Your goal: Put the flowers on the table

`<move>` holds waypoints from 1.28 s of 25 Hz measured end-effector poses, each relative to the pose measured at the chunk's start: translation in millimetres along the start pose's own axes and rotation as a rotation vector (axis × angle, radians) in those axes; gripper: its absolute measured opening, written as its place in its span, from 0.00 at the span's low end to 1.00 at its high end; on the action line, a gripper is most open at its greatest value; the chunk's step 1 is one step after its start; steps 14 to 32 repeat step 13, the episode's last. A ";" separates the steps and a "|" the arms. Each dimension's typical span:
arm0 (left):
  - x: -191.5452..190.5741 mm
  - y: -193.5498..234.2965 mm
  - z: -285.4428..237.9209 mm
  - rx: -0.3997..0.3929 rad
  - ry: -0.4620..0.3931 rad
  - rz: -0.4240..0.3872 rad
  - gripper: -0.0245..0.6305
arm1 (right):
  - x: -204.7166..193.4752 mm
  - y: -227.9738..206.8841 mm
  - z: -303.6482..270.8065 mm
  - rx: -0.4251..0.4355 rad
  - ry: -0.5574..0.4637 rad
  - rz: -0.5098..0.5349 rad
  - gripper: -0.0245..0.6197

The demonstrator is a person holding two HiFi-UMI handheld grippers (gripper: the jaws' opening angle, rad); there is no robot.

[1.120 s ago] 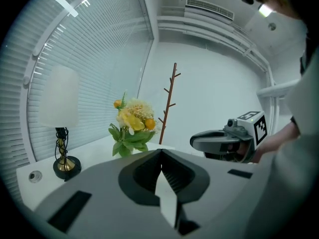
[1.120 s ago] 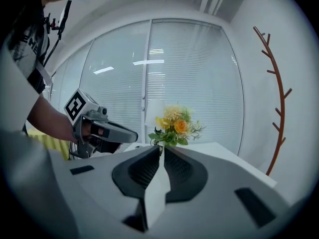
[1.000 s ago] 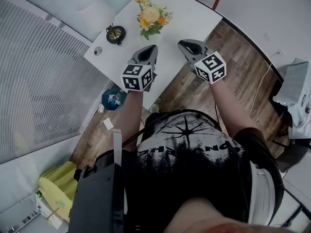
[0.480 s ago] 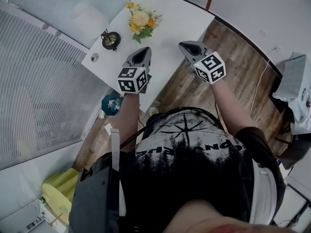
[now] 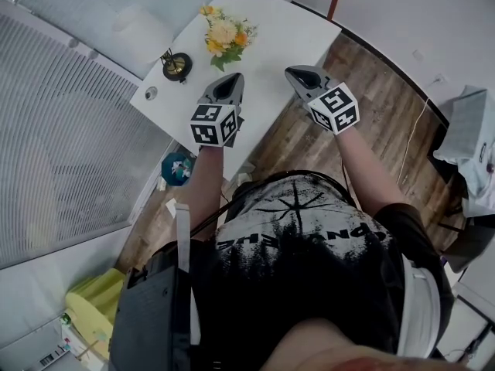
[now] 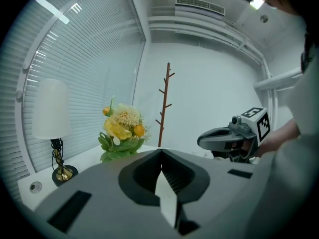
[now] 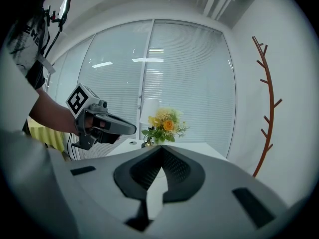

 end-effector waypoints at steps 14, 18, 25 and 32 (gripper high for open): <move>1.1 0.5 -0.3 0.000 0.022 -0.034 0.06 | 0.7 -1.5 -5.7 -0.007 -0.005 0.004 0.06; 1.1 0.5 -0.3 0.000 0.022 -0.034 0.06 | 0.7 -1.5 -5.7 -0.007 -0.005 0.004 0.06; 1.1 0.5 -0.3 0.000 0.022 -0.034 0.06 | 0.7 -1.5 -5.7 -0.007 -0.005 0.004 0.06; 1.1 0.5 -0.3 0.000 0.022 -0.034 0.06 | 0.7 -1.5 -5.7 -0.007 -0.005 0.004 0.06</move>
Point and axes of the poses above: the fingertips, and each gripper's own axes: z backward along the fingers, y to its left, x out of its top, the point moved 3 cm from there along z, backward along the fingers, and after that the axes turned 3 degrees about -x, right-handed, at the moved point
